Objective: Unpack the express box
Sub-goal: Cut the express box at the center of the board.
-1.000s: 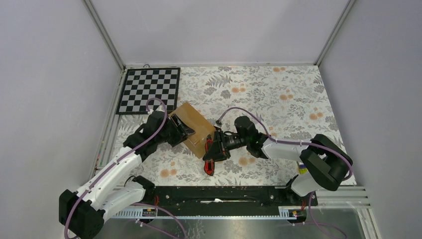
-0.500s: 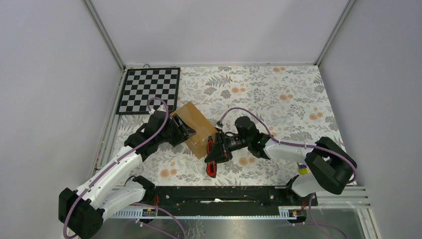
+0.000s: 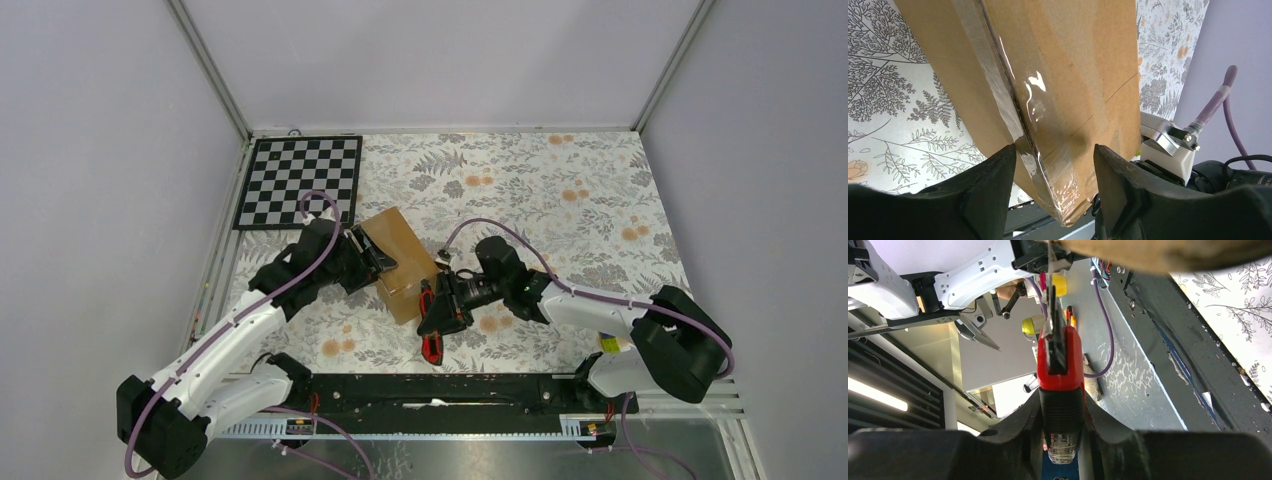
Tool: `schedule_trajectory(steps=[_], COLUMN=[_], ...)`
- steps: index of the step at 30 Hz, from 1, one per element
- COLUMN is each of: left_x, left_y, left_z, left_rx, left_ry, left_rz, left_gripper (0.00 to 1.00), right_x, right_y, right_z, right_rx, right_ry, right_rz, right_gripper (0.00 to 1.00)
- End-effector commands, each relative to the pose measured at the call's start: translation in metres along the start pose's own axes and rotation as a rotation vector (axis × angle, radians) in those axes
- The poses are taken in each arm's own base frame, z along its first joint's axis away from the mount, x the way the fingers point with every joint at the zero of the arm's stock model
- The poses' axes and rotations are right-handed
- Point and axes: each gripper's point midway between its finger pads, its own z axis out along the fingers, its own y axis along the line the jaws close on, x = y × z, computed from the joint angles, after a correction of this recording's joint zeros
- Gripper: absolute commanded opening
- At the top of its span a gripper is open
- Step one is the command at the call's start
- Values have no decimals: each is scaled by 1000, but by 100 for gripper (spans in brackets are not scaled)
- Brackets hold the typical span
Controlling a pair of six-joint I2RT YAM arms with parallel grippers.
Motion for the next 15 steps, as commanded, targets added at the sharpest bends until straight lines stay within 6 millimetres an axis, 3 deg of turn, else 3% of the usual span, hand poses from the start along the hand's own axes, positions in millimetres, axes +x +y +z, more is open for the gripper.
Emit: schedule_trajectory(steps=[1, 5, 11, 15], left_x=[-13, -12, -9, -11], left_y=[-30, -33, -36, -40], left_z=[-8, -8, -7, -12], left_rx=[96, 100, 113, 118], left_ry=[-36, -22, -3, -7], left_rz=[36, 52, 57, 75], left_gripper=[60, 62, 64, 65], right_x=[15, 12, 4, 7], right_y=[18, 16, -3, 1], right_z=[-6, -5, -2, -4], right_rx=[-65, -21, 85, 80], right_ry=[54, 53, 47, 51], right_rz=[-101, -143, -143, -153], right_gripper=[0, 0, 0, 0])
